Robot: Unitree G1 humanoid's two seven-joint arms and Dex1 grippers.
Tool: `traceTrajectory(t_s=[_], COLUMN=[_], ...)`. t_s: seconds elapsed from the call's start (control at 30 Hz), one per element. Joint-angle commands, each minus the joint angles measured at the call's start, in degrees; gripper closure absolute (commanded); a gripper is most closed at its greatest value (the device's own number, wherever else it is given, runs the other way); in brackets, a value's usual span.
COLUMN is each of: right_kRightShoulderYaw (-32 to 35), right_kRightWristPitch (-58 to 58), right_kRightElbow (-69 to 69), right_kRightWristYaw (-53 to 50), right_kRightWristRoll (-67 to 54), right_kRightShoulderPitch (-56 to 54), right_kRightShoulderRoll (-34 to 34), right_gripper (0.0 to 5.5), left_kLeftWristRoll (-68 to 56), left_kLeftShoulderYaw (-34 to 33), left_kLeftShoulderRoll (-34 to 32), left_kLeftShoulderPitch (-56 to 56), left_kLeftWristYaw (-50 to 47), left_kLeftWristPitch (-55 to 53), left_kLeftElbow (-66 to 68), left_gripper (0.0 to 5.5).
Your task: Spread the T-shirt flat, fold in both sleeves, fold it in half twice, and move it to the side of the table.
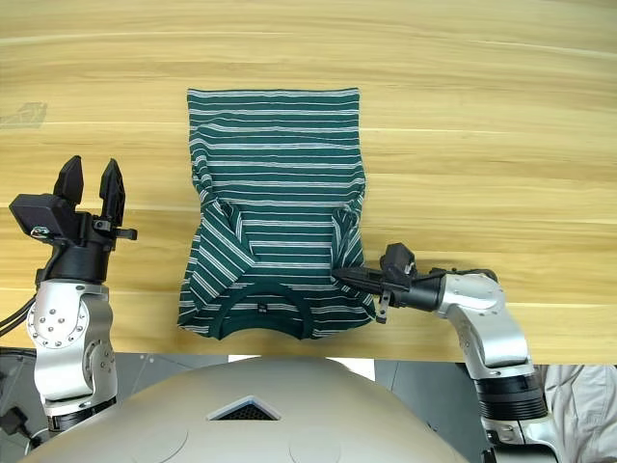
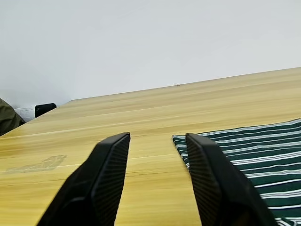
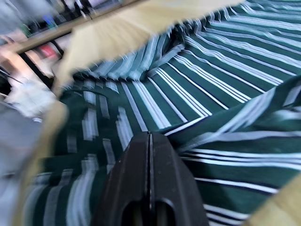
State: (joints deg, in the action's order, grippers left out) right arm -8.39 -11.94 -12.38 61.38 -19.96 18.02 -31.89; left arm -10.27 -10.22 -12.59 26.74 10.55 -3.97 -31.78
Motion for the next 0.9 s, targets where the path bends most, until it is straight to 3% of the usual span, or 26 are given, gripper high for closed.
traceTrajectory(t_s=[0.03, 0.2, 0.43, 0.57, 0.67, 0.77, 0.9], right_kRightShoulderYaw=[-0.28, 1.30, 3.37, 5.77, 9.48, 13.48, 13.63], right_kRightWristPitch=[0.96, -1.17, -9.60, -10.50, -0.81, 12.59, 49.93], right_kRightElbow=[0.96, -0.39, -7.60, -7.96, -3.41, 0.95, 14.08], right_kRightWristYaw=[-2.90, -2.29, 5.58, 2.68, -6.30, -11.89, -17.82], right_kRightWristRoll=[1.35, -3.23, -18.61, -20.72, -10.11, 2.24, 25.60], right_kRightShoulderPitch=[-1.89, -2.16, 0.84, -1.02, -6.74, -9.47, -11.21], right_kRightShoulderRoll=[1.21, 1.54, -1.39, -0.01, 1.50, -1.11, -8.14], right_gripper=[5.49, 5.49, 4.24, 3.71, 3.71, 3.71, 3.44], left_kLeftWristRoll=[0.98, 1.37, 1.66, 3.14, 11.56, 22.42, 32.00], left_kLeftShoulderYaw=[0.71, 1.29, 1.73, 3.07, 2.18, -1.22, -3.88], left_kLeftShoulderRoll=[0.43, 0.63, -0.14, -2.49, -9.93, -19.54, -29.11], left_kLeftShoulderPitch=[0.38, 0.73, 0.11, 0.18, 0.82, 2.63, 7.99], left_kLeftWristYaw=[0.13, 0.14, 1.01, 3.67, 7.10, 9.25, 11.00], left_kLeftWristPitch=[0.57, 1.14, 1.67, 2.43, 7.91, 17.08, 30.15], left_kLeftElbow=[0.40, 0.91, 1.55, 0.66, 1.48, 6.29, 10.81], left_gripper=[3.29, 3.29, 3.29, 3.29, 3.29, 3.29, 3.29])
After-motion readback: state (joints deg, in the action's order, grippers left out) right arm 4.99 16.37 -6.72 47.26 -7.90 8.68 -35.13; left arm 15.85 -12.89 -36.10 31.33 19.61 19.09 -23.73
